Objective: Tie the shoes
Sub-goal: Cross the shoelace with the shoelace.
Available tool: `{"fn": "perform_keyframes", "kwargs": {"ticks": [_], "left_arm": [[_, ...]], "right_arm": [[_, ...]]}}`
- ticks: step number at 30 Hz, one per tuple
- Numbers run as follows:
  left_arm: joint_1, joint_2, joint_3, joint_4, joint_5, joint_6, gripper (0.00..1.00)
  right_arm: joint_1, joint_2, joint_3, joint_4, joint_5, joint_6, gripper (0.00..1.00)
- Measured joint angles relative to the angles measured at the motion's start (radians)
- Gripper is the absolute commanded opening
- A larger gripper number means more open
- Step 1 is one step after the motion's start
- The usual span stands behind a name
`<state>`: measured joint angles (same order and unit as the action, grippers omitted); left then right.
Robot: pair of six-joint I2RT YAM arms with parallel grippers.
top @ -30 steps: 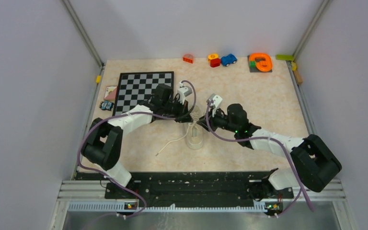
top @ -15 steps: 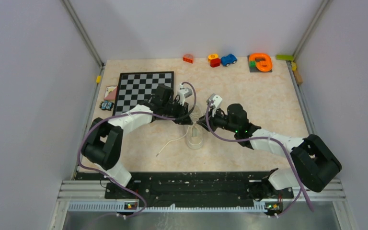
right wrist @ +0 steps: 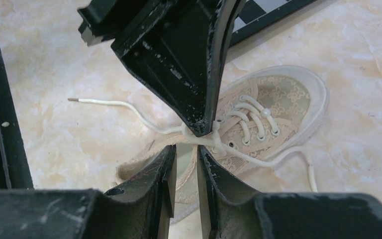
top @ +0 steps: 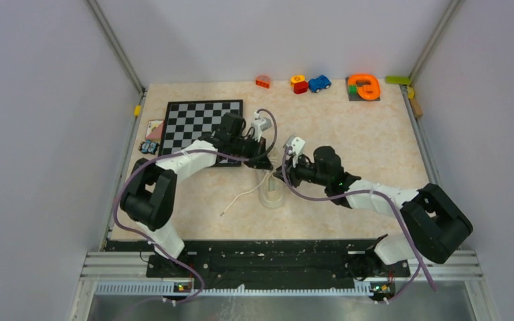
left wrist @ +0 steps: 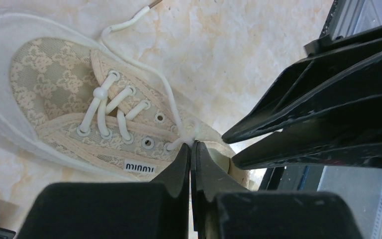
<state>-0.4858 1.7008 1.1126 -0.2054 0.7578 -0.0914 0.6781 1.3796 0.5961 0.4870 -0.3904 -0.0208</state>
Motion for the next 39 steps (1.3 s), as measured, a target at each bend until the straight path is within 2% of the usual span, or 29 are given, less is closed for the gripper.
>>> {"fn": "perform_keyframes", "kwargs": {"ticks": [15, 31, 35, 38, 39], "left_arm": [[0.027, 0.043, 0.045, -0.039, 0.072, -0.056, 0.00], [0.034, 0.069, 0.056, -0.055, 0.116, -0.064, 0.00], [0.037, 0.074, 0.058, -0.056, 0.117, -0.064, 0.00], [0.040, 0.076, 0.058, -0.064, 0.120, -0.064, 0.00], [0.040, 0.076, 0.058, -0.070, 0.120, -0.064, 0.00]], "right_arm": [[0.068, 0.115, 0.038, -0.001, 0.062, -0.106, 0.30], [0.084, 0.143, 0.045, 0.026, 0.135, -0.149, 0.32], [0.086, 0.158, 0.045, 0.045, 0.143, -0.151, 0.24], [0.086, 0.166, 0.046, 0.053, 0.146, -0.151, 0.10], [0.086, 0.169, 0.046, 0.056, 0.150, -0.151, 0.00]]}}
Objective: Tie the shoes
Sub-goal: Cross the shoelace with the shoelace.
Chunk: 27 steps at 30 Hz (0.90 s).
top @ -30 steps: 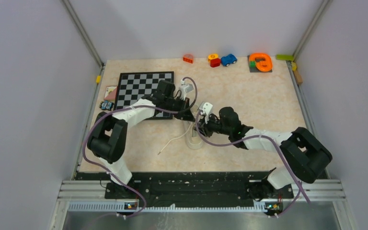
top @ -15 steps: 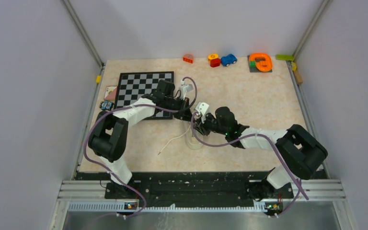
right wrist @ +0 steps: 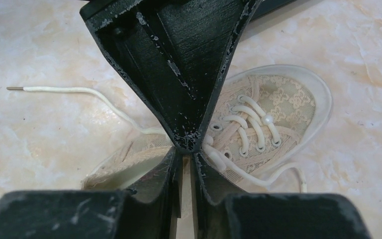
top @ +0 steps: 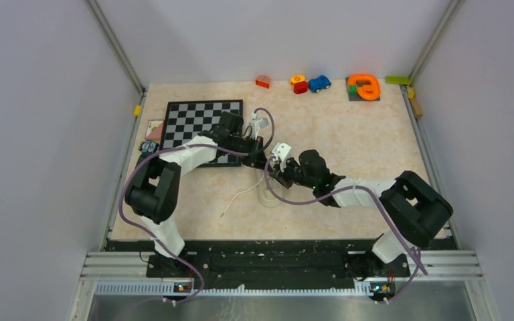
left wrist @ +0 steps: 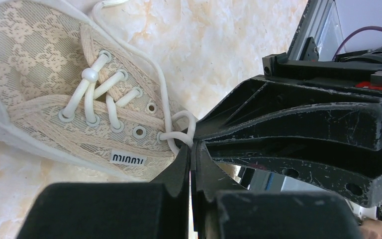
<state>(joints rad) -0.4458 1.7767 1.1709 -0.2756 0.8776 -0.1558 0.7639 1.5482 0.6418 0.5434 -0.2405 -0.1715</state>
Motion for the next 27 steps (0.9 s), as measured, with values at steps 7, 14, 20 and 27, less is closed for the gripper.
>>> {"fn": "perform_keyframes", "kwargs": {"ticks": [7, 14, 20, 27], "left_arm": [[0.007, 0.000, 0.025, -0.037, 0.002, 0.002, 0.00], [0.006, 0.002, 0.033, -0.042, 0.001, 0.002, 0.00], [0.006, 0.003, 0.033, -0.042, 0.002, 0.002, 0.00], [0.006, 0.003, 0.033, -0.042, 0.004, 0.000, 0.00]], "right_arm": [[0.000, -0.023, -0.009, 0.003, -0.005, 0.046, 0.00], [0.000, -0.193, -0.052, -0.035, -0.088, 0.140, 0.00], [-0.058, -0.256, -0.065, -0.036, -0.206, 0.256, 0.17], [-0.079, -0.207, -0.064, -0.048, -0.229, 0.225, 0.30]]}}
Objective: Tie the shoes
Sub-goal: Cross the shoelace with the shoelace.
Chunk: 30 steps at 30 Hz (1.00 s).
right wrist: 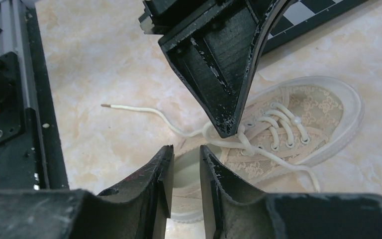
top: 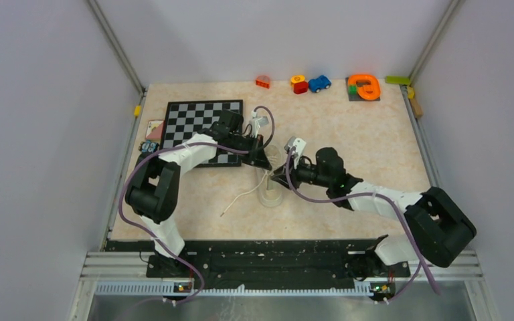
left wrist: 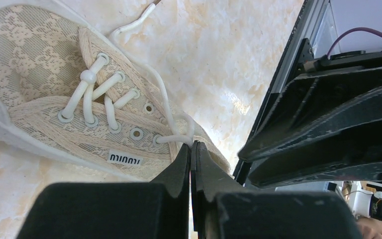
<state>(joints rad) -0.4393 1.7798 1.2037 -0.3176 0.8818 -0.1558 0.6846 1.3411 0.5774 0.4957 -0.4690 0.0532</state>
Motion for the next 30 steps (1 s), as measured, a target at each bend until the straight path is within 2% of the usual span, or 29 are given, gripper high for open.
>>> {"fn": "perform_keyframes", "kwargs": {"ticks": [9, 24, 26, 29, 30], "left_arm": [[0.000, 0.010, 0.005, 0.000, 0.008, -0.008, 0.00], [0.008, 0.013, 0.006, 0.001, 0.019, -0.026, 0.00], [0.009, 0.013, 0.006, 0.001, 0.019, -0.026, 0.00], [0.011, 0.013, 0.006, -0.002, 0.019, -0.025, 0.00], [0.013, 0.013, 0.006, -0.004, 0.020, -0.025, 0.00]], "right_arm": [[0.057, 0.126, -0.015, 0.163, 0.073, -0.123, 0.32], [0.073, 0.231, -0.006, 0.236, 0.176, -0.158, 0.30], [0.074, 0.241, -0.006, 0.252, 0.179, -0.158, 0.25], [0.074, 0.253, -0.004, 0.268, 0.185, -0.156, 0.09], [0.074, 0.257, 0.000, 0.267, 0.189, -0.155, 0.01]]}}
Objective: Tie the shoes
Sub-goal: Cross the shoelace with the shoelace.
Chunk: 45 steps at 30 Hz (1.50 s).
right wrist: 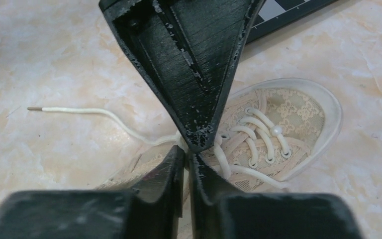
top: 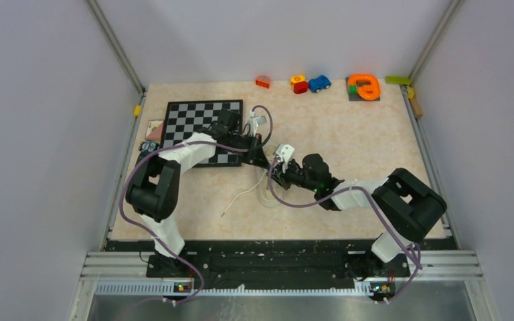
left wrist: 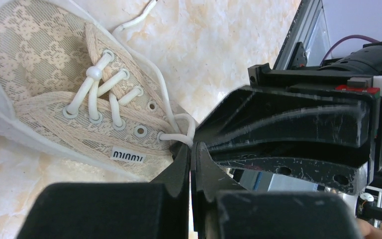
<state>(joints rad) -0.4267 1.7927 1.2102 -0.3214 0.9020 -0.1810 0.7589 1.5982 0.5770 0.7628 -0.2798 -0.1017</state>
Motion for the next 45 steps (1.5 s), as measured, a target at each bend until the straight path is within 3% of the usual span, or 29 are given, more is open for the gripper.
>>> {"fn": "perform_keyframes", "kwargs": {"ticks": [6, 11, 17, 18, 22, 28, 32, 36, 40, 45], "left_arm": [[0.000, 0.000, 0.000, 0.002, 0.002, 0.000, 0.00], [-0.004, 0.000, 0.000, -0.022, 0.021, 0.000, 0.00], [-0.015, 0.000, 0.000, -0.055, 0.055, -0.002, 0.00], [-0.016, 0.000, 0.000, -0.057, 0.063, -0.004, 0.00], [-0.017, 0.000, 0.004, -0.054, 0.078, -0.005, 0.00], [-0.008, 0.010, 0.004, -0.028, 0.002, 0.008, 0.00], [-0.007, 0.019, 0.004, -0.021, -0.014, 0.011, 0.00], [-0.007, 0.019, 0.004, -0.020, -0.019, 0.012, 0.00], [-0.007, 0.019, 0.004, -0.019, -0.018, 0.012, 0.00], [-0.007, 0.019, 0.004, -0.018, -0.005, 0.011, 0.00]], "right_arm": [[0.002, -0.018, 0.001, -0.016, -0.040, 0.046, 0.00], [-0.002, -0.130, 0.001, -0.114, -0.116, 0.132, 0.00], [-0.065, -0.173, 0.001, -0.171, -0.255, 0.366, 0.00], [-0.081, -0.171, 0.001, -0.156, -0.282, 0.430, 0.04], [-0.125, -0.106, 0.002, -0.003, -0.376, 0.708, 0.14], [-0.132, 0.088, 0.099, 0.511, -0.563, 1.221, 0.18], [-0.134, 0.123, 0.109, 0.633, -0.600, 1.365, 0.19], [-0.135, 0.053, 0.097, 0.547, -0.597, 1.276, 0.29], [-0.128, -0.166, 0.107, 0.108, -0.482, 0.902, 0.39], [-0.072, -0.326, 0.175, -0.340, -0.244, 0.414, 0.40]]}}
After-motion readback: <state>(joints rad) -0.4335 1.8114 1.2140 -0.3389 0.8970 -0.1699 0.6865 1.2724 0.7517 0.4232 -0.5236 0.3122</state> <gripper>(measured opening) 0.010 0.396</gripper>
